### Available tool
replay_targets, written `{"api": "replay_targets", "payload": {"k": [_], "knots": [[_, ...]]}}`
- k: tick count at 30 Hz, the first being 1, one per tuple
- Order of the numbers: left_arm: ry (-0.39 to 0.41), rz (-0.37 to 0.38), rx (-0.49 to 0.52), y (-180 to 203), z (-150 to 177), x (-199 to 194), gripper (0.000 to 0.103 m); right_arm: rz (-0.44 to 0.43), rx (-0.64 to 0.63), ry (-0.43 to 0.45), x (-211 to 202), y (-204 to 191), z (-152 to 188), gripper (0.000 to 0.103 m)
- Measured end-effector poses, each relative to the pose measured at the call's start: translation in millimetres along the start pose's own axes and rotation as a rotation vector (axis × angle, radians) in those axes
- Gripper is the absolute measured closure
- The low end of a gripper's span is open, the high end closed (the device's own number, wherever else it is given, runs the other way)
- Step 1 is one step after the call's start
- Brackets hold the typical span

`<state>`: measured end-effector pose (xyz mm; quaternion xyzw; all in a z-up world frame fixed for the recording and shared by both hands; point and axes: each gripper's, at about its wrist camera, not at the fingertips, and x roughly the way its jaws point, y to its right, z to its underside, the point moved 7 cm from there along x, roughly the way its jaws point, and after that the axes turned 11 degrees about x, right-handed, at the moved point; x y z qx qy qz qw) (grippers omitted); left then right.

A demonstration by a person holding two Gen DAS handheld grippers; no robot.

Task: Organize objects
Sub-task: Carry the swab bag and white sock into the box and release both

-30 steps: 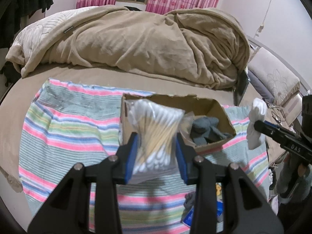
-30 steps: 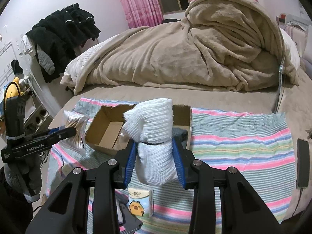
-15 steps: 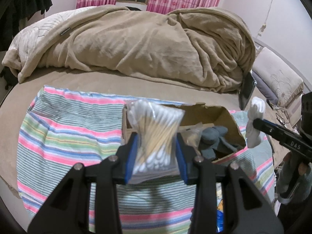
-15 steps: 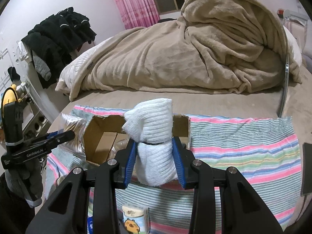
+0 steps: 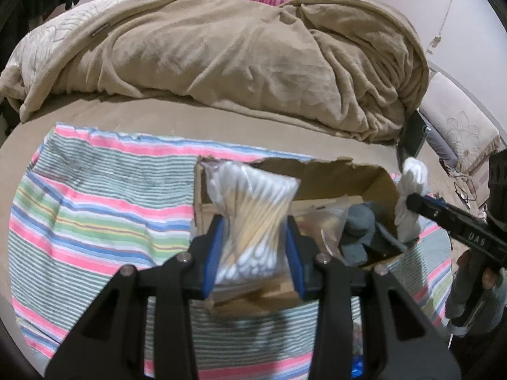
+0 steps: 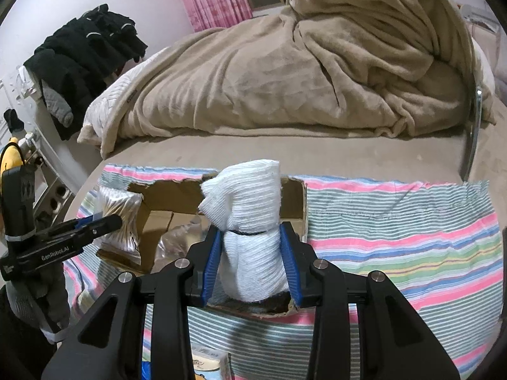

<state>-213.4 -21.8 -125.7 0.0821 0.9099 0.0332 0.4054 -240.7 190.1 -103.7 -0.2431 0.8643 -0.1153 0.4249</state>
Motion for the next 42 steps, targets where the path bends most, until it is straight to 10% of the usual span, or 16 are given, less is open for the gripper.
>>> {"api": "replay_targets", "payload": {"k": [19, 27, 42], "knots": [[-0.053, -0.013, 0.024, 4.7, 6.7, 23.3, 0.062, 0.055, -0.021, 0.001, 25.0, 14.7, 11.5, 0.065], [-0.042, -0.017, 0.010, 8.9, 5.3, 8.3, 0.047, 0.026, -0.020, -0.008, 21.2, 4.1, 16.1, 0.042], [0.011, -0.017, 0.006, 18.5, 12.4, -37.9, 0.038, 0.037, -0.019, 0.032, -22.1, -7.6, 27.9, 0.033]]}}
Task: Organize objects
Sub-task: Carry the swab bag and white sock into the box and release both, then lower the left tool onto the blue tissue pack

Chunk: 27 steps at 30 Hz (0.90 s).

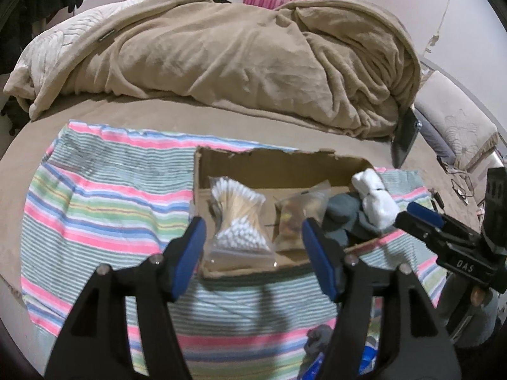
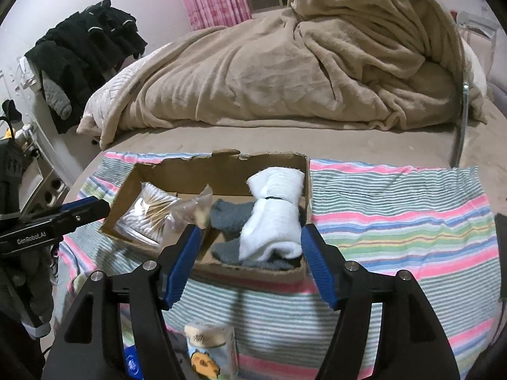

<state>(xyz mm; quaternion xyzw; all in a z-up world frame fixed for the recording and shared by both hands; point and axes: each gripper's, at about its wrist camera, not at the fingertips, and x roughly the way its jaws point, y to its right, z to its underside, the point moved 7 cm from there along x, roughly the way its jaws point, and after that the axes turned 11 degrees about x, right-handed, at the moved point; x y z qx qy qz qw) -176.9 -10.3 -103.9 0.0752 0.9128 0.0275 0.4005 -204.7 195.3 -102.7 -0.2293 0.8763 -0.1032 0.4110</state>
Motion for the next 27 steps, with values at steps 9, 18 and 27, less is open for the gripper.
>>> {"api": "replay_targets", "payload": {"k": [9, 18, 27], "knots": [[0.025, 0.015, 0.019, 11.5, 7.7, -27.4, 0.038, -0.004, -0.013, 0.019, -30.9, -8.6, 9.6, 0.032], [0.044, 0.021, 0.026, 22.5, 23.0, -52.6, 0.023, -0.002, -0.025, 0.028, -55.1, -15.5, 22.8, 0.032], [0.047, 0.044, 0.058, 41.8, 42.7, -70.6, 0.019, -0.009, -0.022, 0.042, -77.0, -21.4, 31.7, 0.032]]}}
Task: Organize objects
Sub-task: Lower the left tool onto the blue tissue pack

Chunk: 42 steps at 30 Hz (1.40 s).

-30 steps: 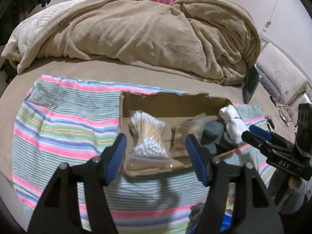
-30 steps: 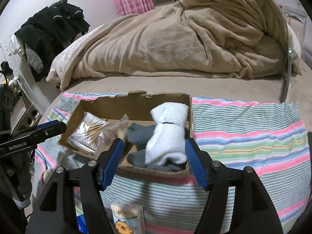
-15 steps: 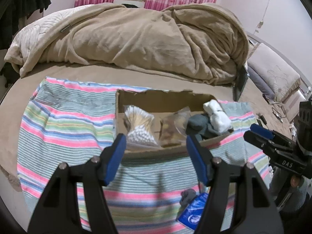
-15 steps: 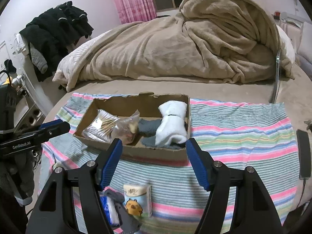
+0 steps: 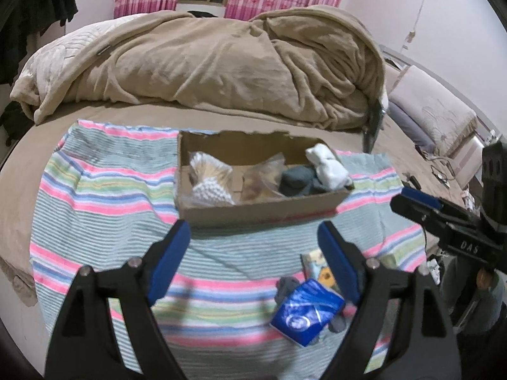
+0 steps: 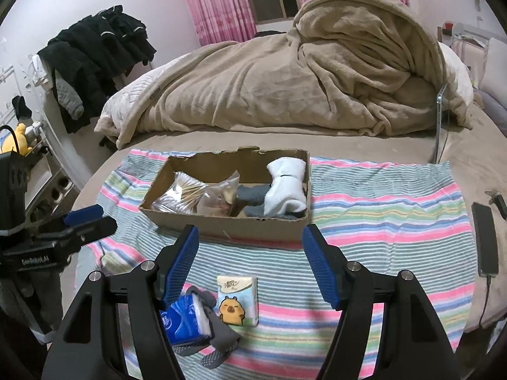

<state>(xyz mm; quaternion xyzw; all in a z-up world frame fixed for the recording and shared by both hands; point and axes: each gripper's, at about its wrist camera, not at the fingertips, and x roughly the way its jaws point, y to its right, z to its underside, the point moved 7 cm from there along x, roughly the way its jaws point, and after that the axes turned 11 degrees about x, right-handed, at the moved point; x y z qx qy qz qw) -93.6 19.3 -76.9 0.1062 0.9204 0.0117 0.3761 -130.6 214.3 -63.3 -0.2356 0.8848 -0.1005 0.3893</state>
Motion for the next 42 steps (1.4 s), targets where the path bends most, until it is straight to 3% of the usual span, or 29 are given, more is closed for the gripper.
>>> {"api": "replay_targets", "payload": {"k": [16, 42], "knots": [[-0.067, 0.052, 0.028, 35.5, 42.5, 9.3, 0.019, -0.003, 0.005, -0.032, -8.6, 2.9, 31.8, 0.032], [-0.242, 0.097, 0.105, 72.8, 97.8, 62.0, 0.019, 0.000, 0.048, -0.131, 21.0, 30.8, 67.0, 0.032]]}}
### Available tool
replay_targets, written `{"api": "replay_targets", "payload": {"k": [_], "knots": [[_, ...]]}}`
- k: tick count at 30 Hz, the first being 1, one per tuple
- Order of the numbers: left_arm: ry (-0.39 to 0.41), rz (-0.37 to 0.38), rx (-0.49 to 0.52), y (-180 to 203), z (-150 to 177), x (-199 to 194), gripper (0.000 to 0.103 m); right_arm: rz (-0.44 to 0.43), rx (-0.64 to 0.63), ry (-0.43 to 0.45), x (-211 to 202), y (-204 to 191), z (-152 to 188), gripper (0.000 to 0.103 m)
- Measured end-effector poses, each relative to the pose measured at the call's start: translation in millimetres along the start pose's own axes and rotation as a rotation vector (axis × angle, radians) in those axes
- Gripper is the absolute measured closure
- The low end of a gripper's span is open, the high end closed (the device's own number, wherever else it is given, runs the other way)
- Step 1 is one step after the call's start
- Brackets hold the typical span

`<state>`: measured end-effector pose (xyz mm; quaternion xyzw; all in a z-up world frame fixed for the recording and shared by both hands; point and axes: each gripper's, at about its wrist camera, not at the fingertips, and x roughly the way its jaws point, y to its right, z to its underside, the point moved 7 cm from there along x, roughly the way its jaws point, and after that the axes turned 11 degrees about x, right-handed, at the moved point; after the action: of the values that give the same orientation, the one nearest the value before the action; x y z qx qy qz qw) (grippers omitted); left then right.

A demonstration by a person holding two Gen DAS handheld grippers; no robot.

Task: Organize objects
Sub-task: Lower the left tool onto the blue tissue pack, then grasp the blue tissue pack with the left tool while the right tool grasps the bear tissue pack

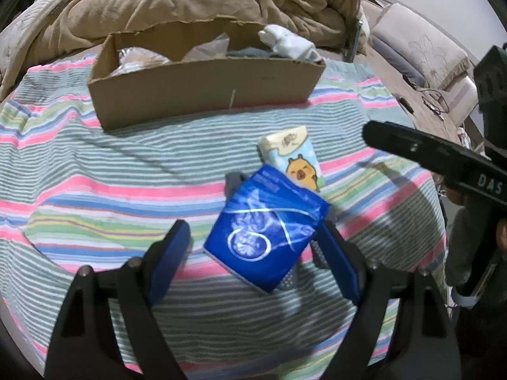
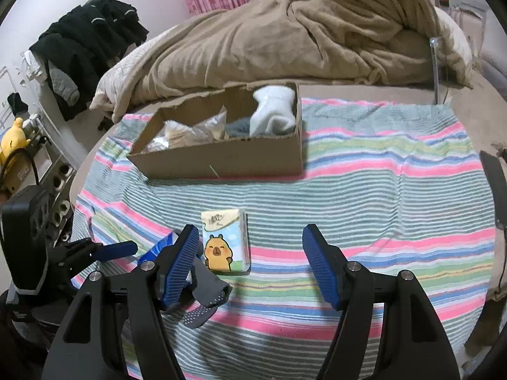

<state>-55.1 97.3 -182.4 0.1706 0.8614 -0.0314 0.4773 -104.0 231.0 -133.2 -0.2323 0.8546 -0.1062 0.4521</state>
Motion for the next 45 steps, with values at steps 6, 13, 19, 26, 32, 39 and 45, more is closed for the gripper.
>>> {"api": "replay_targets", "payload": {"k": [6, 13, 19, 26, 32, 39, 45], "knots": [[-0.019, -0.003, 0.008, 2.1, 4.2, 10.1, 0.019, -0.003, -0.006, -0.039, 13.5, 1.1, 7.8, 0.032], [-0.009, 0.005, -0.009, -3.1, 4.4, 17.0, 0.020, 0.003, -0.021, -0.090, 28.9, -0.4, 16.4, 0.032], [0.011, 0.009, -0.017, -10.5, 5.2, 17.5, 0.034, 0.009, -0.043, -0.135, 47.3, -7.4, 22.9, 0.032], [0.025, -0.001, 0.005, -14.7, 2.9, 17.0, 0.042, 0.031, -0.083, -0.179, 70.8, -20.8, 26.1, 0.032], [0.041, 0.024, -0.006, -23.8, 0.5, 13.8, 0.044, 0.091, -0.093, -0.201, 84.5, -19.9, 25.2, 0.032], [0.070, 0.036, -0.011, -29.1, -1.9, 1.9, 0.044, 0.105, -0.109, -0.199, 81.7, -25.5, 23.9, 0.054], [0.104, 0.013, -0.032, -41.8, -6.3, -14.6, 0.044, 0.090, -0.102, -0.150, 65.2, -29.7, 9.7, 0.054]]}}
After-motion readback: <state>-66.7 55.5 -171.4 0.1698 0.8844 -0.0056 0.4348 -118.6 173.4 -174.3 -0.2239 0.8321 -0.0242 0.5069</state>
